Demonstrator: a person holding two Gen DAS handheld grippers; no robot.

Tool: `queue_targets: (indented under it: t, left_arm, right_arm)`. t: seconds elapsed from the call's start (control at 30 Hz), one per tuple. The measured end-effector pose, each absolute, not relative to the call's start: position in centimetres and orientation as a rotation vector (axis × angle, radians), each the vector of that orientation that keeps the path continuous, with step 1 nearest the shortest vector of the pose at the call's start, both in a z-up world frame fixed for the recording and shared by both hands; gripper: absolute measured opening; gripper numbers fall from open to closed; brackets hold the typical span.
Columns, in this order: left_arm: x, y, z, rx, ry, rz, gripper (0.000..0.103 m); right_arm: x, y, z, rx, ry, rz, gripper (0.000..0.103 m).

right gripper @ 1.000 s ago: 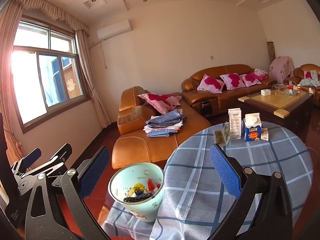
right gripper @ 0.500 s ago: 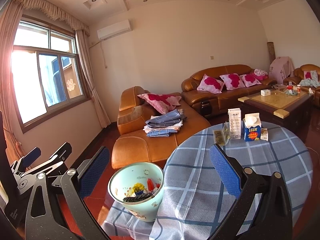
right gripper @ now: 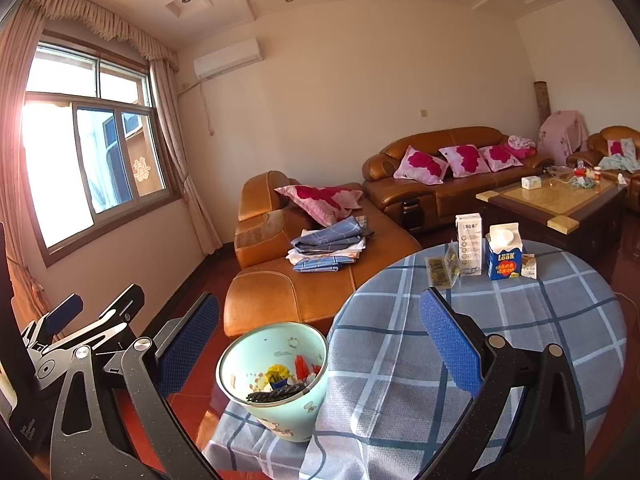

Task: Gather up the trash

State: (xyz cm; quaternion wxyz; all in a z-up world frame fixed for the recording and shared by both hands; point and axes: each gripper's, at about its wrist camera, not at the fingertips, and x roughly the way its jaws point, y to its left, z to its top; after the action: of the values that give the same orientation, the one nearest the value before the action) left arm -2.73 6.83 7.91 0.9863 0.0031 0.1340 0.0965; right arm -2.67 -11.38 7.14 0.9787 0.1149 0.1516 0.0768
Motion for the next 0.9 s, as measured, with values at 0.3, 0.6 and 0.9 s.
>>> queue_targets:
  t: [0.3, 0.6, 0.9]
  left_arm:
    - [-2.82, 6.86, 7.92, 0.003, 0.271, 0.191, 0.097]
    - [-2.77, 6.92, 8.01, 0.012, 0.261, 0.227, 0.097]
    - [-2.47, 7.39, 7.69, -0.024, 0.294, 0.185, 0.097]
  right_arm:
    - [-2.74, -11.33, 7.06, 0.231, 0.304, 0.155, 0.098]
    - [-2.8, -11.36, 6.96, 0.235, 0.305, 0.154, 0.098]
    - [-2.66, -11.38, 6.45, 0.237, 0.318, 0.152, 0.098]
